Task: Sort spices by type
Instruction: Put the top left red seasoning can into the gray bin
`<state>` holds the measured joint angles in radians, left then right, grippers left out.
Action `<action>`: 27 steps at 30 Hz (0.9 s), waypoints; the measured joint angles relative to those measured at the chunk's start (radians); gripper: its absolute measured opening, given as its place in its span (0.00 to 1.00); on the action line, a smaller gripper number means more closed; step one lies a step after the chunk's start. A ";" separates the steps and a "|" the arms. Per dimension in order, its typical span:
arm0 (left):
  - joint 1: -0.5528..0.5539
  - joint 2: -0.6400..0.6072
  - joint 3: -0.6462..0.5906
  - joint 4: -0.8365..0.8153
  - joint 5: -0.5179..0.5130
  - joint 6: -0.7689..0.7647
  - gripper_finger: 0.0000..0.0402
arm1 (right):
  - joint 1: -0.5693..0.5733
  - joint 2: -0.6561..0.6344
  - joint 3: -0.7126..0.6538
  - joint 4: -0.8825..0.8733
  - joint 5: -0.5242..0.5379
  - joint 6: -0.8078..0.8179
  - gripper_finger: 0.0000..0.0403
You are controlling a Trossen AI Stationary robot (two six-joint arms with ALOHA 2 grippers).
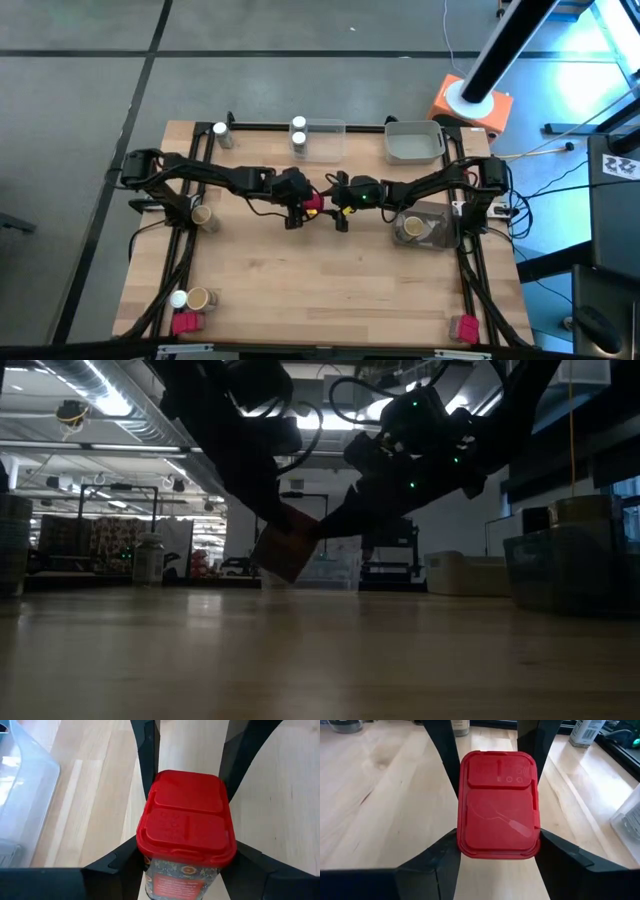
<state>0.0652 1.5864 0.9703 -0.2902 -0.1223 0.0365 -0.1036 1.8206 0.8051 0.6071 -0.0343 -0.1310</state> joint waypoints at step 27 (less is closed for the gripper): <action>0.029 0.070 -0.002 0.118 0.070 -0.030 0.52 | -0.002 -0.001 -0.001 0.001 -0.011 0.014 0.54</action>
<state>0.0947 1.6566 0.9688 -0.1719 -0.0522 0.0069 -0.1051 1.8196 0.8040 0.6078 -0.0454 -0.1170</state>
